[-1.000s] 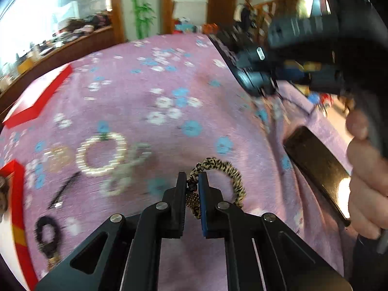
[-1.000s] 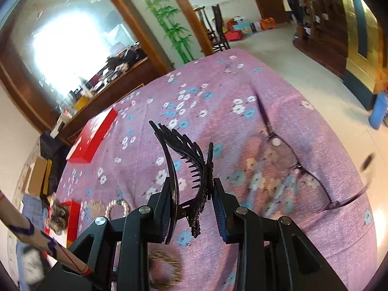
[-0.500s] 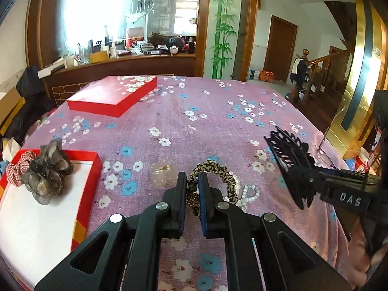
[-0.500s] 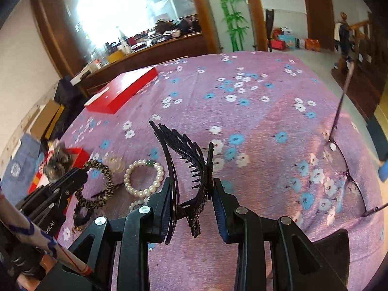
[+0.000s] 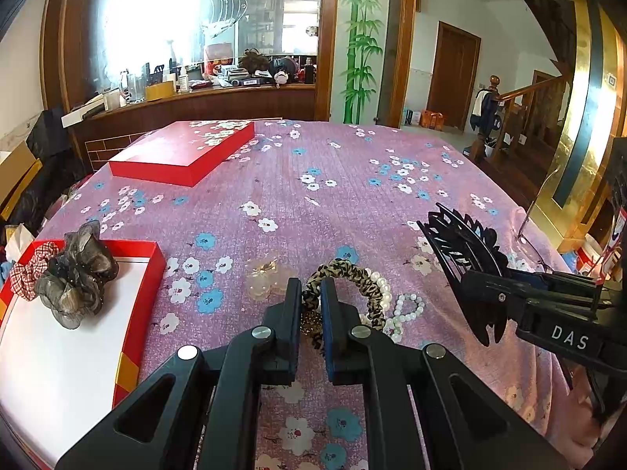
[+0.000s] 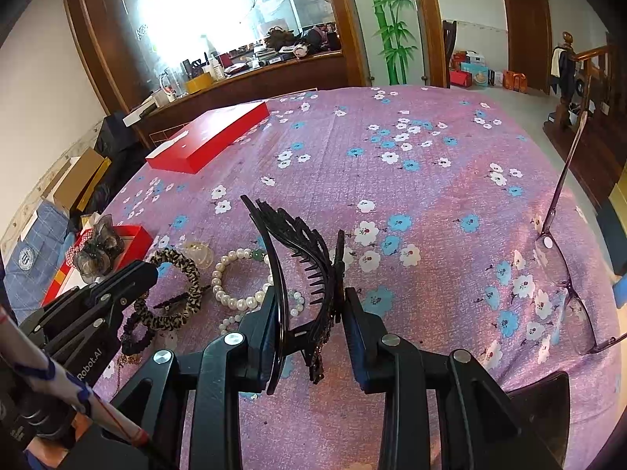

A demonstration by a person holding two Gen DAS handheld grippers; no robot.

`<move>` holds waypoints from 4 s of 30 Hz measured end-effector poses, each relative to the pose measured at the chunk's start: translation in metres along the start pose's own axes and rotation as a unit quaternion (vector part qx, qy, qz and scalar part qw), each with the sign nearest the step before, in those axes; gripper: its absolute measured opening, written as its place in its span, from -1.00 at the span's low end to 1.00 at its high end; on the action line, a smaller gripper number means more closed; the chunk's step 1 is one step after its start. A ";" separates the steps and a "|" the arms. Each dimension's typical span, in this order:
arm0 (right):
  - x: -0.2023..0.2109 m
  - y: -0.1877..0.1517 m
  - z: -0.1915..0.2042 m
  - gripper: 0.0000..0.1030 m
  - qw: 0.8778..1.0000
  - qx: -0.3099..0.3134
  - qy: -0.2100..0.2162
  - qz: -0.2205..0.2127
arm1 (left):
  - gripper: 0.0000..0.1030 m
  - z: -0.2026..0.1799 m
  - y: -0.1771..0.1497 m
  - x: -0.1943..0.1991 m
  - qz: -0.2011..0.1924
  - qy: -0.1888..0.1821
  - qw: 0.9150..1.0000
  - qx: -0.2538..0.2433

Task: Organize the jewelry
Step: 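Grasp the leopard-print hair tie with the left gripper while the right holds the clip, then carry the clip and hair tie over the white tray with both grippers, then lower and open both grippers to release the clip and hair tie, then grasp the white pearl bracelet on the tablecloth with the right gripper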

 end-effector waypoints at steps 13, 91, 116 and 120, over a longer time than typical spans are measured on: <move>0.000 0.000 -0.001 -0.35 1.000 -0.004 -0.002 -0.002 | -0.83 -0.006 -0.001 0.002 -0.014 0.017 1.000 -0.016; -0.104 -0.016 0.284 -0.30 0.994 0.076 -0.006 0.081 | -0.82 0.311 -0.046 0.009 0.078 -0.004 0.972 0.221; -0.032 -0.020 0.220 -0.03 0.998 0.020 0.054 0.034 | -0.53 0.262 -0.043 0.050 0.052 -0.011 0.979 0.197; -0.020 -0.019 0.189 -0.03 0.998 -0.011 0.057 0.026 | -0.53 0.240 -0.040 0.052 0.054 -0.015 0.982 0.181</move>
Point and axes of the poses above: each gripper's, at about its wrist camera, not at the fingertips, and x roughly against the way its jaws point, z to its left, y to its top, the point moved 7 cm from there along -x, roughly the way its jaws point, and after that the axes turned 13 degrees about z, right-handed, at the moved point
